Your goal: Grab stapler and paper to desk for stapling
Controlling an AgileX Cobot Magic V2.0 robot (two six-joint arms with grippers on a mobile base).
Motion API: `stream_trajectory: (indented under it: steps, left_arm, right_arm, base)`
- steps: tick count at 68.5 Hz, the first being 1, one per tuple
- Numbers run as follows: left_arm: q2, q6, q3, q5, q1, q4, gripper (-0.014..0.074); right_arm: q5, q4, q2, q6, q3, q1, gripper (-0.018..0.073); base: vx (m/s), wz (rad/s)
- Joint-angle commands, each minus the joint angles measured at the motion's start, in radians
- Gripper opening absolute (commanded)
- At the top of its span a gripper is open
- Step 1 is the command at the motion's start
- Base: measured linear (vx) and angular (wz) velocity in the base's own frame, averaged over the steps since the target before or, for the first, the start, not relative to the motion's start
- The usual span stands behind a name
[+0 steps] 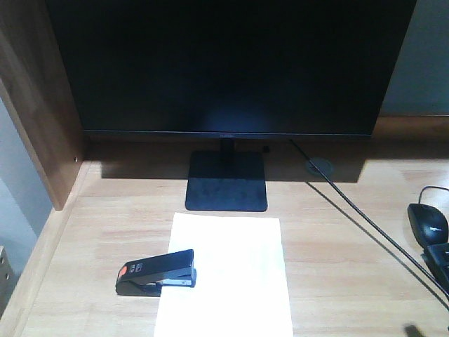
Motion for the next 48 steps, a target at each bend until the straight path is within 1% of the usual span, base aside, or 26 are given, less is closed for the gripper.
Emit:
stream_trajectory:
  steps: [1, 23, 32, 36, 37, 39, 43, 44, 47, 48]
  left_arm:
    - [-0.015, -0.010, 0.010, -0.085, 0.002, -0.008, -0.0006]
    - [-0.015, -0.010, 0.010, -0.085, 0.002, -0.008, -0.0006]
    - [-0.015, -0.010, 0.010, -0.085, 0.002, -0.008, -0.0006]
    - [-0.015, -0.010, 0.010, -0.085, 0.002, -0.008, -0.0006]
    - [-0.015, -0.010, 0.010, -0.085, 0.002, -0.008, -0.0006]
    - [-0.015, -0.010, 0.010, -0.085, 0.002, -0.008, -0.0006]
    - [-0.015, -0.010, 0.010, -0.085, 0.002, -0.008, -0.0006]
    - [-0.015, -0.010, 0.010, -0.085, 0.002, -0.008, -0.0006]
    - [-0.015, -0.010, 0.010, -0.085, 0.002, -0.008, -0.0006]
    - [-0.015, -0.010, 0.010, -0.085, 0.002, -0.008, -0.0006]
  right_arm:
    - [-0.043, -0.022, 0.008, -0.010, -0.026, 0.001, -0.0010]
    - [-0.037, -0.022, 0.008, -0.009, -0.026, 0.001, -0.0010]
    - [-0.026, 0.015, 0.008, -0.011, -0.025, 0.001, -0.0010]
    - [-0.013, 0.072, 0.008, -0.032, -0.025, 0.001, -0.0010]
    - [-0.010, 0.081, 0.008, -0.044, -0.025, 0.001, -0.0010]
    - [-0.003, 0.135, 0.008, -0.089, -0.025, 0.001, -0.0010]
    - [0.005, 0.257, 0.008, -0.198, -0.025, 0.001, -0.0010]
    - [0.007, 0.272, 0.008, -0.230, -0.025, 0.001, -0.0010]
    - [0.007, 0.396, 0.008, -0.352, -0.025, 0.001, -0.0010]
    - [0.007, 0.412, 0.008, -0.388, -0.025, 0.001, -0.0010]
  base:
    - [0.00, 0.00]
    - [0.00, 0.00]
    - [0.00, 0.00]
    - [0.00, 0.00]
    - [0.00, 0.00]
    - [0.00, 0.00]
    - [0.00, 0.00]
    - [0.00, 0.00]
    - [0.00, 0.00]
    - [0.00, 0.00]
